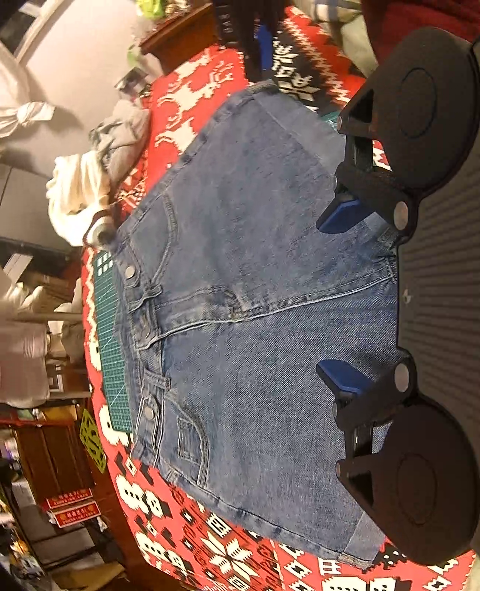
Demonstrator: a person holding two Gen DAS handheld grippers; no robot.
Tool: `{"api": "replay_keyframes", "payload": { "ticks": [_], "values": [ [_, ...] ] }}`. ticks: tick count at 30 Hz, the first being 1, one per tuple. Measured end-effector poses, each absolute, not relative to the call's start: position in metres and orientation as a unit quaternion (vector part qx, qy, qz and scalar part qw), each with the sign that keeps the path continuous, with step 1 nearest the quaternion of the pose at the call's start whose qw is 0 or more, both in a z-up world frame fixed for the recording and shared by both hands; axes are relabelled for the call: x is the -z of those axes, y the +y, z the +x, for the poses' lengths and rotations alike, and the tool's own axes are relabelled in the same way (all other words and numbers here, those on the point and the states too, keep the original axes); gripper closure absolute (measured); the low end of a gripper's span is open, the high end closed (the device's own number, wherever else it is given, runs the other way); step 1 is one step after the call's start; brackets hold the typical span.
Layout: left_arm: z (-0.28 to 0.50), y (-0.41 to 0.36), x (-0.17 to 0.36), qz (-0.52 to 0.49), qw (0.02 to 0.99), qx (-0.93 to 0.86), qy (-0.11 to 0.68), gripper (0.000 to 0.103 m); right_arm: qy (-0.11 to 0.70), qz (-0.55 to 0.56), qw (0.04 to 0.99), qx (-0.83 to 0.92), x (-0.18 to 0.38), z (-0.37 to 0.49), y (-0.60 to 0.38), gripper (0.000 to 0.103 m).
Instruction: Fold clothes
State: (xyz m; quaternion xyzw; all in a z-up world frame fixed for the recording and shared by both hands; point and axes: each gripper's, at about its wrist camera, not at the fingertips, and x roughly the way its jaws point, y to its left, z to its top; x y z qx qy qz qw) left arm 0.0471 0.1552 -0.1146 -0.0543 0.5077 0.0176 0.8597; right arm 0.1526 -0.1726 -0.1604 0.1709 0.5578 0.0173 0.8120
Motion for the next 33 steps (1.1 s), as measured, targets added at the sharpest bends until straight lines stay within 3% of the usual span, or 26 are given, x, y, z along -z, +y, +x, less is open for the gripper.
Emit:
{"api": "replay_keyframes", "payload": {
  "ticks": [3,11,21,22,24,26,33],
  "values": [
    [0.051,0.154,0.122,-0.050,0.853,-0.020,0.518,0.033,0.571,0.181,0.801,-0.003,0.169,0.159,-0.177,0.081],
    [0.060,0.159,0.131,-0.070,0.844,-0.017,0.531,0.033,0.576,0.180,0.797,0.014,0.182,0.168,-0.181,0.077],
    [0.066,0.157,0.135,-0.072,0.839,-0.016,0.539,0.033,0.586,0.103,0.803,0.009,0.189,0.178,-0.156,0.077],
    [0.066,0.157,0.135,-0.072,0.838,-0.018,0.540,0.033,0.586,0.101,0.804,0.006,0.189,0.177,-0.156,0.079],
    [0.067,0.158,0.136,-0.073,0.837,-0.020,0.542,0.033,0.585,0.096,0.805,-0.003,0.188,0.177,-0.154,0.092],
    [0.067,0.159,0.136,-0.072,0.837,-0.021,0.543,0.033,0.586,0.093,0.805,-0.002,0.187,0.176,-0.154,0.096],
    [0.067,0.158,0.137,-0.066,0.836,-0.026,0.544,0.033,0.601,0.159,0.783,0.022,0.185,0.167,-0.180,0.103]
  ]
}}
